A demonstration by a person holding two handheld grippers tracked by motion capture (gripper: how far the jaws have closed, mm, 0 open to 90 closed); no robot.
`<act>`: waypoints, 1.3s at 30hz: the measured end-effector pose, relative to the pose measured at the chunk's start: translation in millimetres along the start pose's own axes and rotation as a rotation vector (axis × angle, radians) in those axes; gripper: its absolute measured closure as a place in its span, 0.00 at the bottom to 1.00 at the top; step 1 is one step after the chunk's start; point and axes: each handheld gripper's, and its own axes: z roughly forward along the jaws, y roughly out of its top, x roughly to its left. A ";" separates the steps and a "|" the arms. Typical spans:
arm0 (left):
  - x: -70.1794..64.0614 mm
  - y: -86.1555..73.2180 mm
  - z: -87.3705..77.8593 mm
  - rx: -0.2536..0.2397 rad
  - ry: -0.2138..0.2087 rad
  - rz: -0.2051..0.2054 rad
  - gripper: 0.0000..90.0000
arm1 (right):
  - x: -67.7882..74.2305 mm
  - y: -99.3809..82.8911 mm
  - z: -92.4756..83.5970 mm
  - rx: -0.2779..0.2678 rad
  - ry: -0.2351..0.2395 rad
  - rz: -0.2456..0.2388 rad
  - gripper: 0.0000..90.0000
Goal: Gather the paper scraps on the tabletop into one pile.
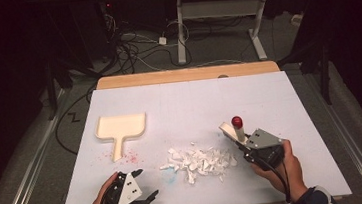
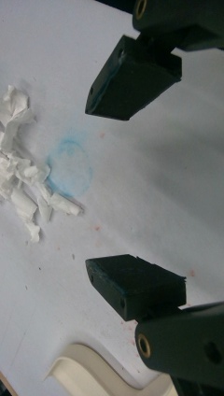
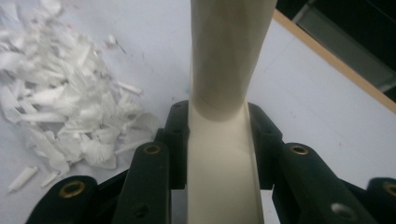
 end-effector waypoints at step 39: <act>0.0 -2.1 0.3 0.010 0.004 -0.008 0.24 | -3.6 4.3 -35.0 -0.134 0.215 0.105 0.75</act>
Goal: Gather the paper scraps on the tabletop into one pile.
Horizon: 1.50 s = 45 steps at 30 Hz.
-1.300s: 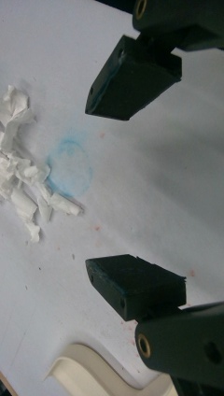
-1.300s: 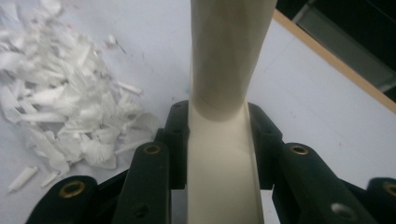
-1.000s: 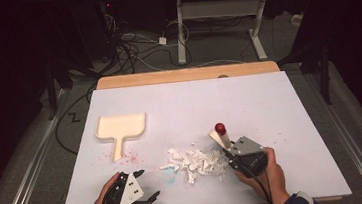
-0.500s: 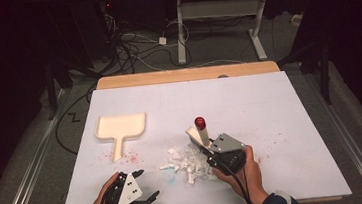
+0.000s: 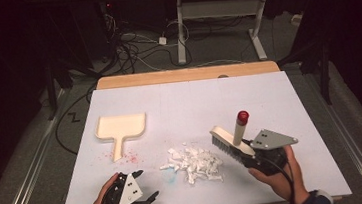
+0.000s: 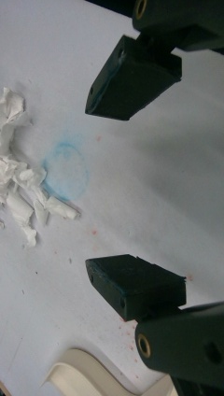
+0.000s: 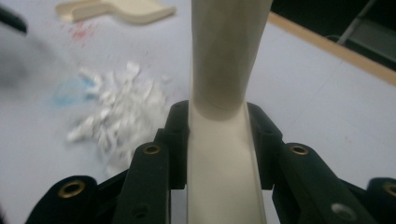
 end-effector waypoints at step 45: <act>-1.3 0.5 0.7 0.019 0.018 0.013 0.24 | 7.5 -26.9 -36.4 0.040 0.181 -0.132 0.75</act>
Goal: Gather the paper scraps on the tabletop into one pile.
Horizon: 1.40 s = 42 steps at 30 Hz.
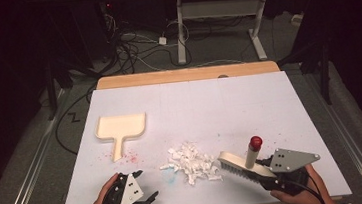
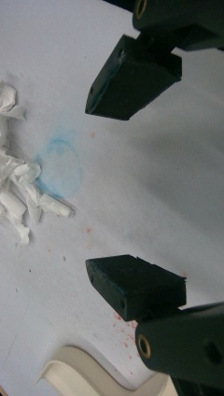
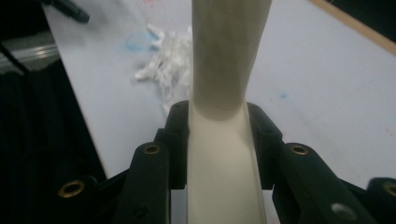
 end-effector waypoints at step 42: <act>22.7 -6.1 -22.1 -0.127 0.106 -0.124 0.22 | 35.5 53.0 68.7 -0.196 0.212 -0.067 0.75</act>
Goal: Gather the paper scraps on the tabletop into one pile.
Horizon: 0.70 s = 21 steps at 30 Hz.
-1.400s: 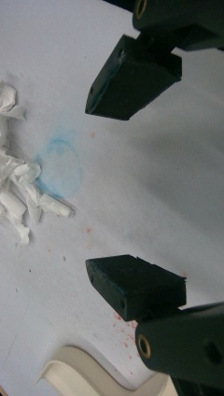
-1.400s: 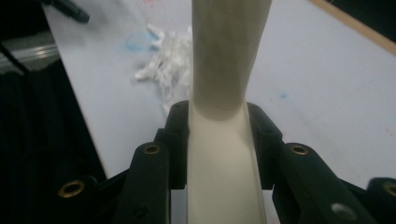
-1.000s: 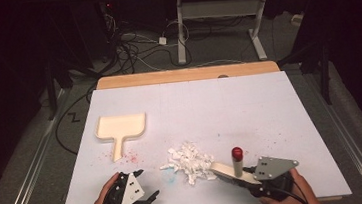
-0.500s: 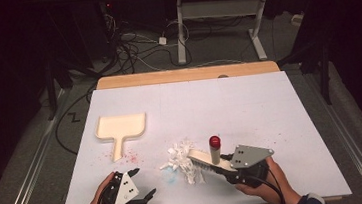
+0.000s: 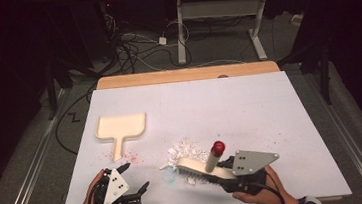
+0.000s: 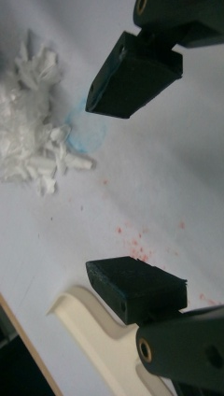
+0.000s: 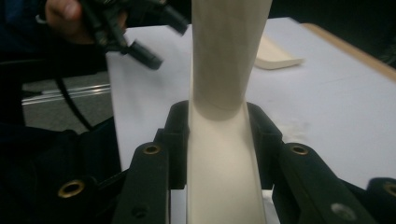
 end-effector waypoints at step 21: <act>-18.0 -1.0 11.7 0.084 0.000 0.121 0.22 | -33.4 -4.6 59.4 0.043 -0.054 0.010 0.75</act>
